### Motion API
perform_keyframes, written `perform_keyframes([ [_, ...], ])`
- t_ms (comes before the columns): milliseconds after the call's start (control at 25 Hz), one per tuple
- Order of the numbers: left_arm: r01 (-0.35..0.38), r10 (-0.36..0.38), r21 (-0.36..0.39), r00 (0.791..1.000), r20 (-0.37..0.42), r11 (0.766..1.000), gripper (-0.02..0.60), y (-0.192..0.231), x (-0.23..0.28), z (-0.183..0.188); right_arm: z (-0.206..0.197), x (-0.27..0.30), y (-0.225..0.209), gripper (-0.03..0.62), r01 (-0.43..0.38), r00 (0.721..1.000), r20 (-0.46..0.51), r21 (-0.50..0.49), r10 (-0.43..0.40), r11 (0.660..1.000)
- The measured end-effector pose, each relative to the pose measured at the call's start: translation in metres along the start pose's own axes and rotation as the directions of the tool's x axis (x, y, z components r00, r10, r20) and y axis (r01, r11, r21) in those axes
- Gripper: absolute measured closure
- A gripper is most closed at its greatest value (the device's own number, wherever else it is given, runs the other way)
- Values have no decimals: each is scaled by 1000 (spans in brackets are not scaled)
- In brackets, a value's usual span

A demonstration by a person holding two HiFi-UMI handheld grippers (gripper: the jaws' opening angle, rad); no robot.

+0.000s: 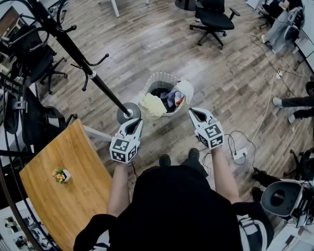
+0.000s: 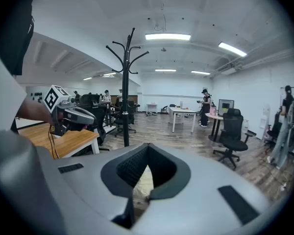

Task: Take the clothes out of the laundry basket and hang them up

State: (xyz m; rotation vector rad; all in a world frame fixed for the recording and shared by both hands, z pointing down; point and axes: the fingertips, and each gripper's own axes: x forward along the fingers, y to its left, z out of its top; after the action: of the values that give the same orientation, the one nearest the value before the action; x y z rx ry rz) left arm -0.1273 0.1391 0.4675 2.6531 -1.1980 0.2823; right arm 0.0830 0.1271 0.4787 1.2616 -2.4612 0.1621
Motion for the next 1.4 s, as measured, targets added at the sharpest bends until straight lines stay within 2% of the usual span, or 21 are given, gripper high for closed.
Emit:
perform_keyframes([
  [1400, -25, 25, -12, 1000, -3, 1000, 552, 0, -14, -10, -13, 0, 16, 586, -19, 999, -25, 7, 20, 1000],
])
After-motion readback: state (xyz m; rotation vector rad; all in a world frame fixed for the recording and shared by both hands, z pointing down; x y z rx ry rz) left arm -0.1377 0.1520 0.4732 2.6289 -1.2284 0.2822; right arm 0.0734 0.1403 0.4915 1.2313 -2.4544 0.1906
